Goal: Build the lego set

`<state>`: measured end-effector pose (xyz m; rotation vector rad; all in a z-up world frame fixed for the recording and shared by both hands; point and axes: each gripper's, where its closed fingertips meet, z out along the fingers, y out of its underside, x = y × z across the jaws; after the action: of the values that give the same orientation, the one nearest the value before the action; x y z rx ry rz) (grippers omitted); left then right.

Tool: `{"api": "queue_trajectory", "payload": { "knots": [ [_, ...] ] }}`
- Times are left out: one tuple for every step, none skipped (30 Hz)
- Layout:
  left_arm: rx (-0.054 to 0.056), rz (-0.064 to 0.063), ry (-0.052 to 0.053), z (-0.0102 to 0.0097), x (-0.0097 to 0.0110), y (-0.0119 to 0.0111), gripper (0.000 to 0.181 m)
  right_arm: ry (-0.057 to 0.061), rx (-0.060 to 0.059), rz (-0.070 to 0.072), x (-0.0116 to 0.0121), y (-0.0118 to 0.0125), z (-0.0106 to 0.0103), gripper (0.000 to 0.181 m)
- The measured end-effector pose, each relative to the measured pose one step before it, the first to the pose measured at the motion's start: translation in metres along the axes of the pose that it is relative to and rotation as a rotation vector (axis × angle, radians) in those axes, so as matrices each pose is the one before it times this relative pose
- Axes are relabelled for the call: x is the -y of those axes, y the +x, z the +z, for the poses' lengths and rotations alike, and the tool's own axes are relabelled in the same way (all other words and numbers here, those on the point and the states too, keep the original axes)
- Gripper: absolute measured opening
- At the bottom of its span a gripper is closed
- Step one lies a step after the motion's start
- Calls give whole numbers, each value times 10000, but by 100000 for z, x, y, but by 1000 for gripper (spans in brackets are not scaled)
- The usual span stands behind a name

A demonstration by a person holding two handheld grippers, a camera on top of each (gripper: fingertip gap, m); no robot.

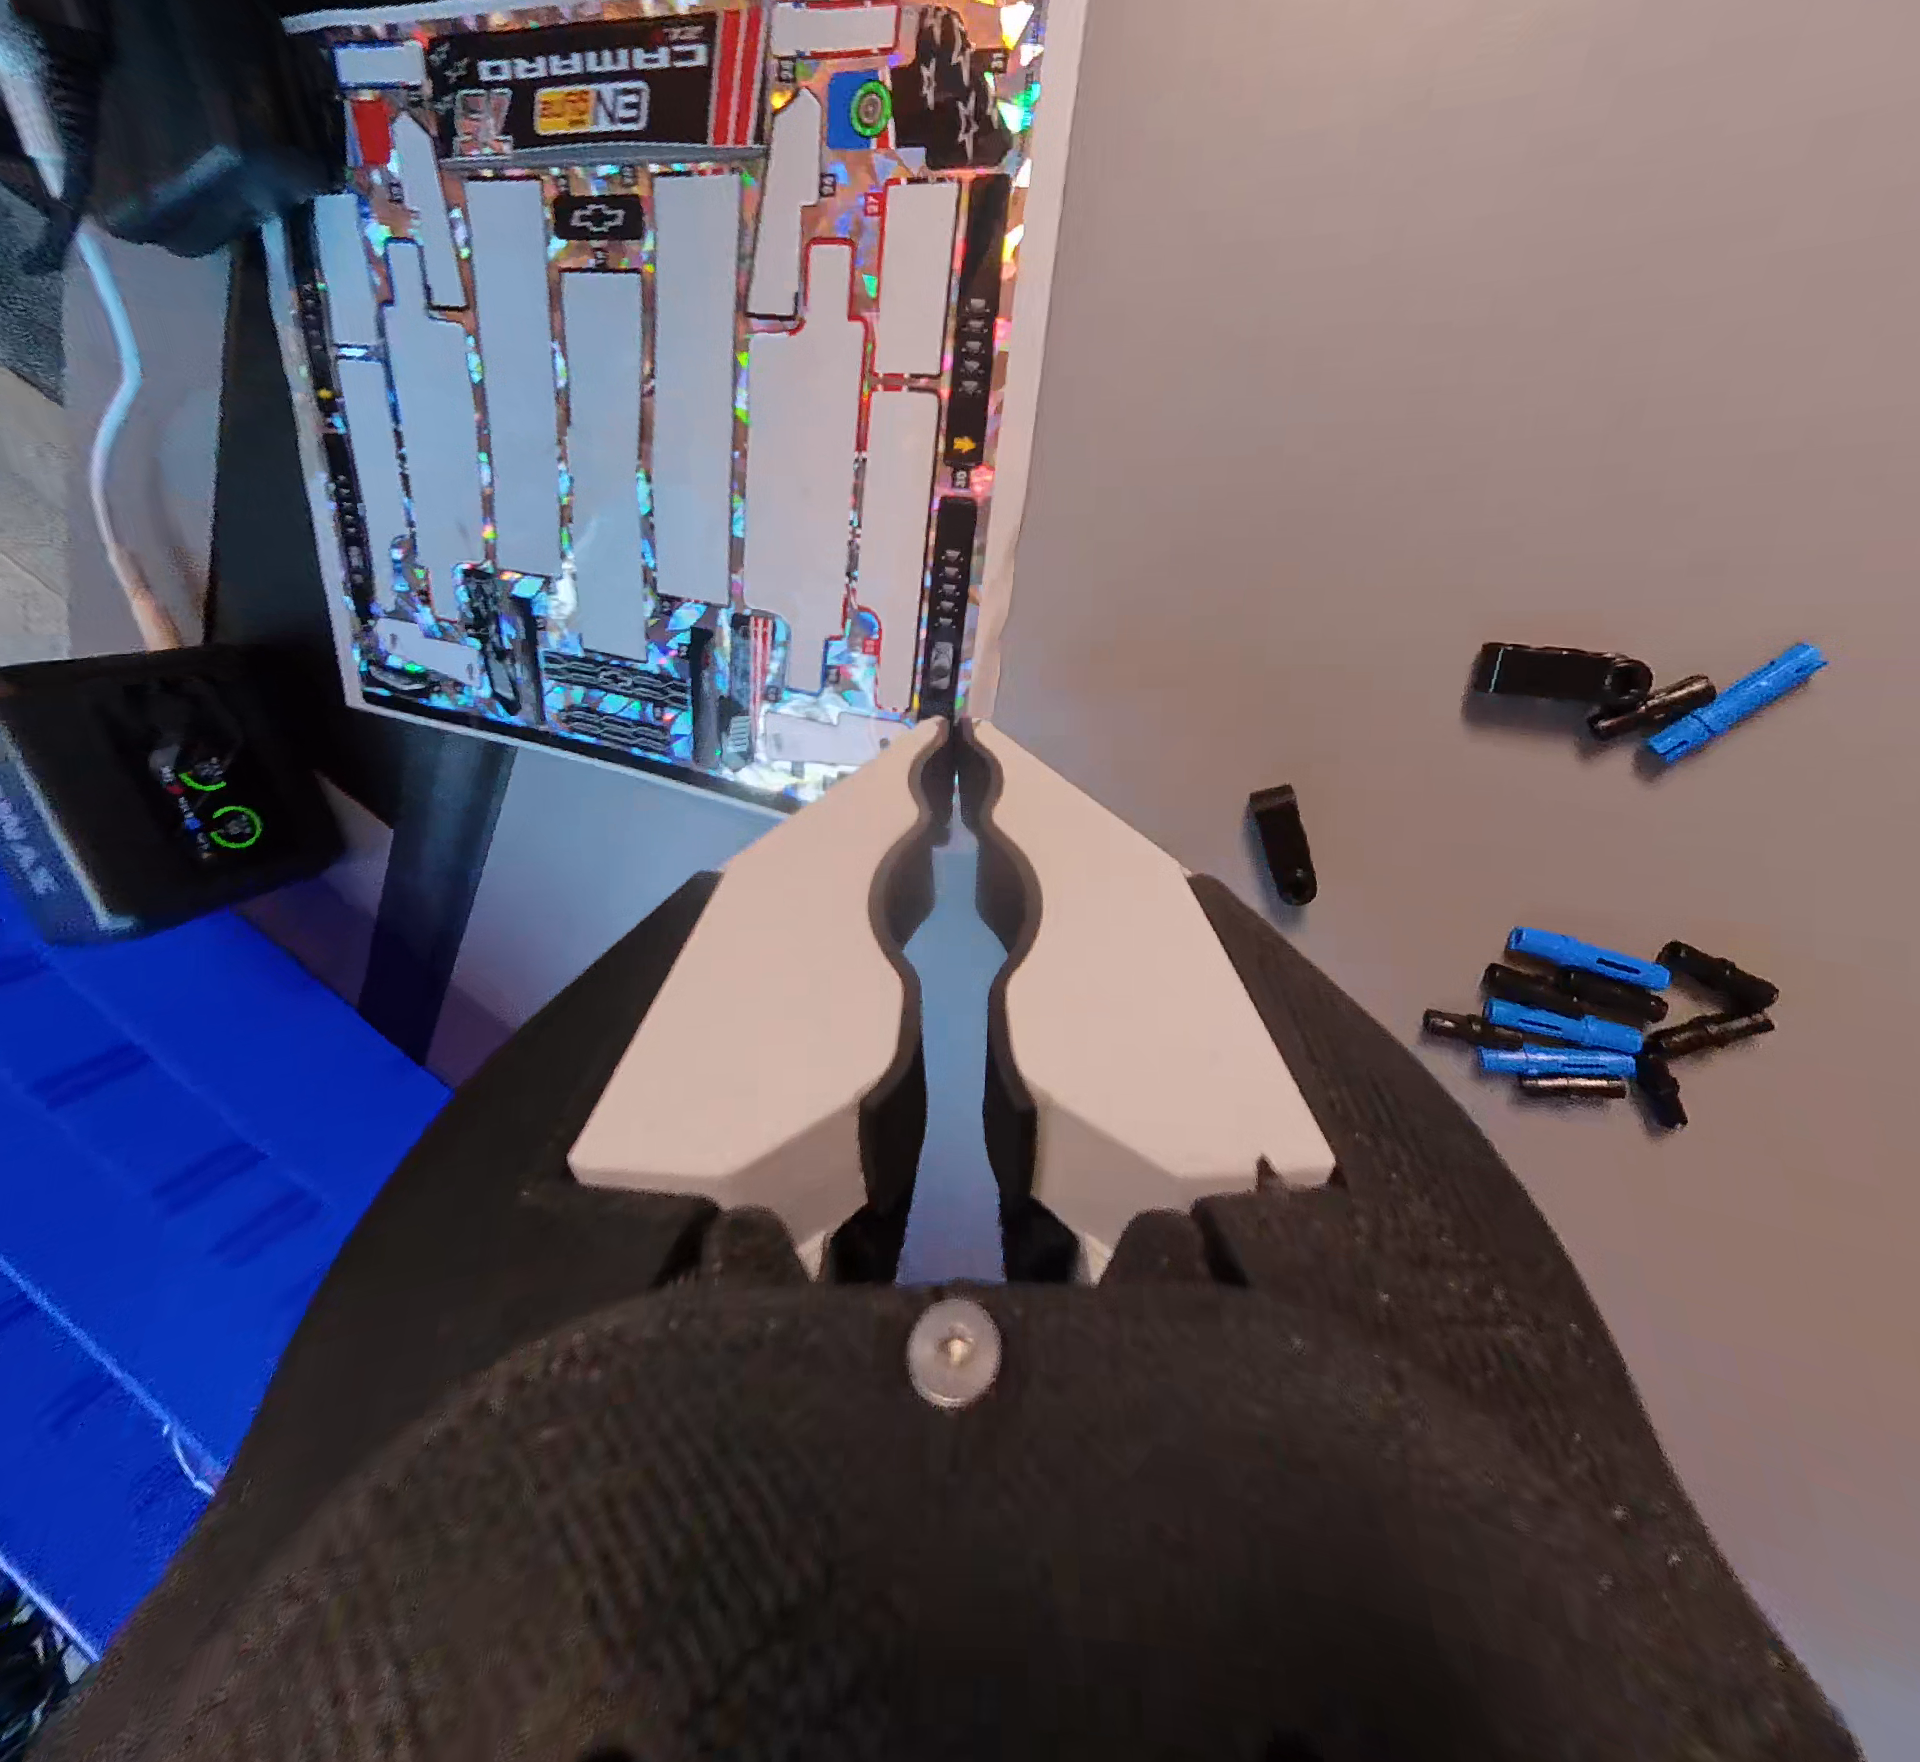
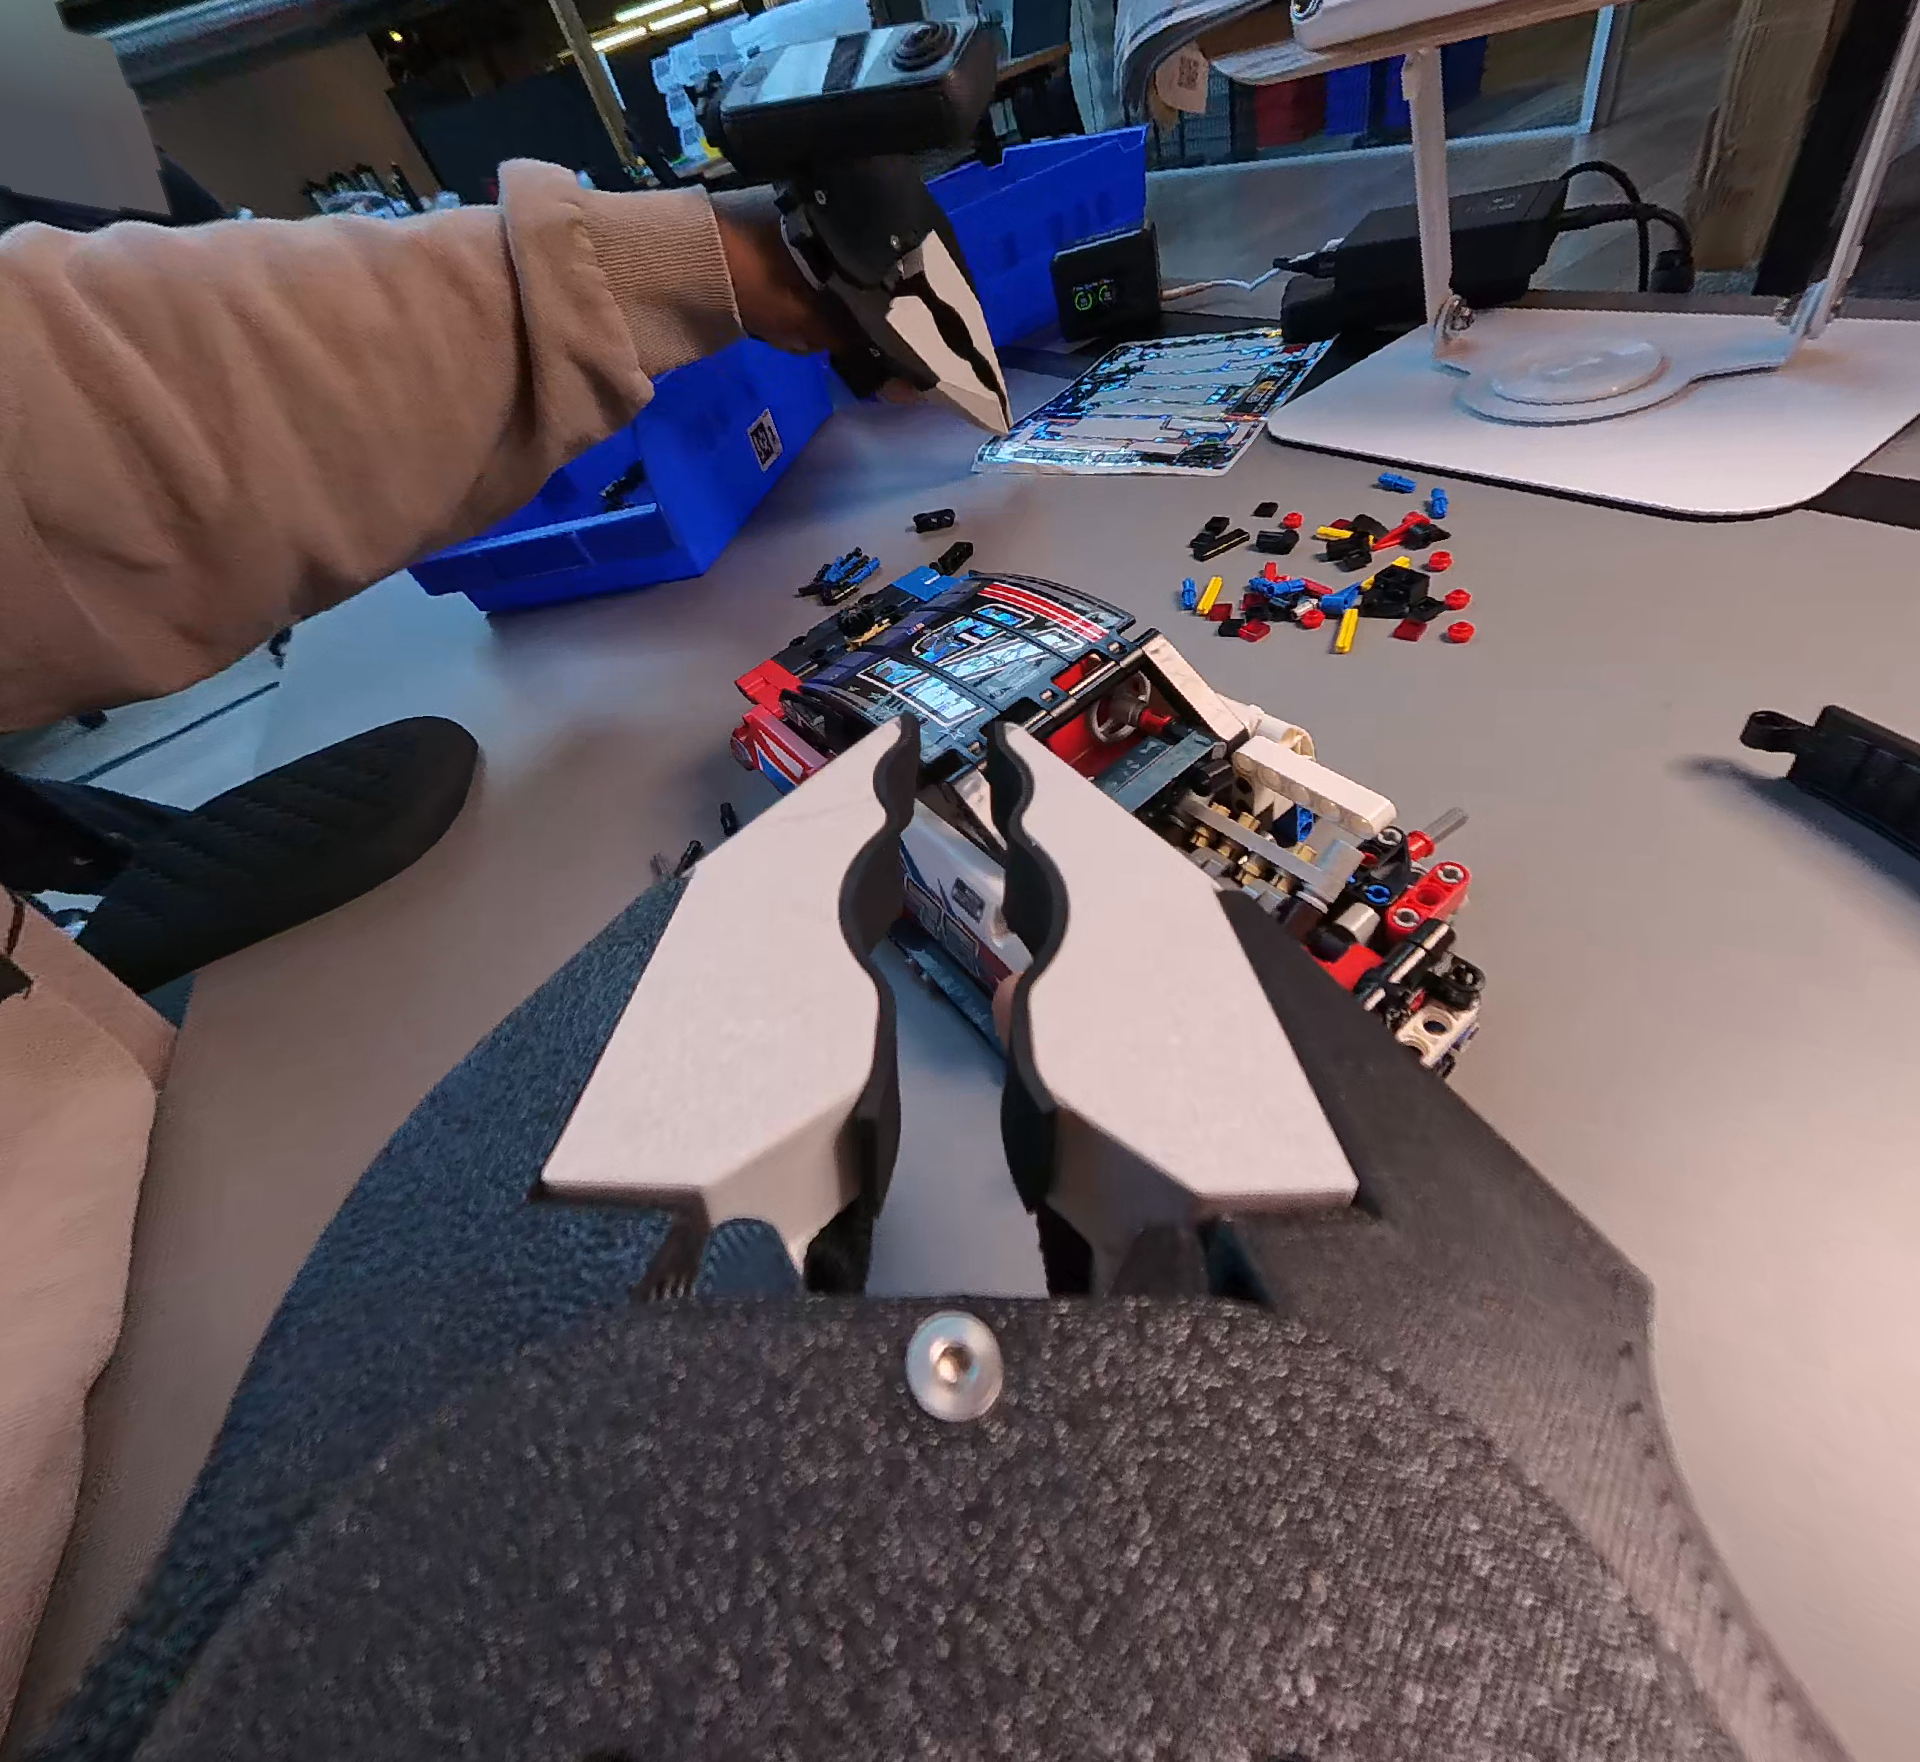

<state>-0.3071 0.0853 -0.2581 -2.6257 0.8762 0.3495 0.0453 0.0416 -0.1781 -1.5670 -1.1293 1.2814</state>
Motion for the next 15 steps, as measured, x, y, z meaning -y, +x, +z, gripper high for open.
{"api": "queue_trajectory", "payload": {
  "knots": [
    [-11,-171,37,-321,-124,-189,0,23,89,63,51,-154,34,10],
    [-77,-270,6,-124,-153,-179,0,8,82,59,2,-145,58,10],
    [-91,-302,27,49,-67,-285,11,-2,57,27,-26,-103,52,10],
    [-266,-329,79,189,16,-160,24,-24,42,2,-73,-92,58,10],
    [-442,-469,76,324,35,-48,38,-37,26,-7,-89,-64,59,10],
    [-458,-591,15,423,17,-150,51,-35,9,-13,-80,-36,39,10],
    [-389,-527,39,459,108,-286,54,-20,-4,-15,-62,-5,10,10],
    [-298,-354,109,397,230,-359,56,-9,-13,-5,-22,24,-5,10],
    [-214,-220,91,339,204,-382,59,-5,-13,6,-15,38,-31,10],
    [-164,-176,5,313,67,-374,62,4,-9,9,19,35,-28,10],
    [-127,-161,-88,312,-73,-302,64,5,-14,9,15,63,-35,10],
    [-54,-62,-191,346,-276,-248,67,9,-21,3,27,65,-44,10],
    [21,125,-182,281,-290,-139,69,8,-20,5,22,84,-33,10],
    [7,233,-32,92,-55,71,72,6,-16,24,4,81,-30,10],
    [-50,103,-29,-32,19,191,65,4,7,43,1,57,-10,10]
  ]
}}
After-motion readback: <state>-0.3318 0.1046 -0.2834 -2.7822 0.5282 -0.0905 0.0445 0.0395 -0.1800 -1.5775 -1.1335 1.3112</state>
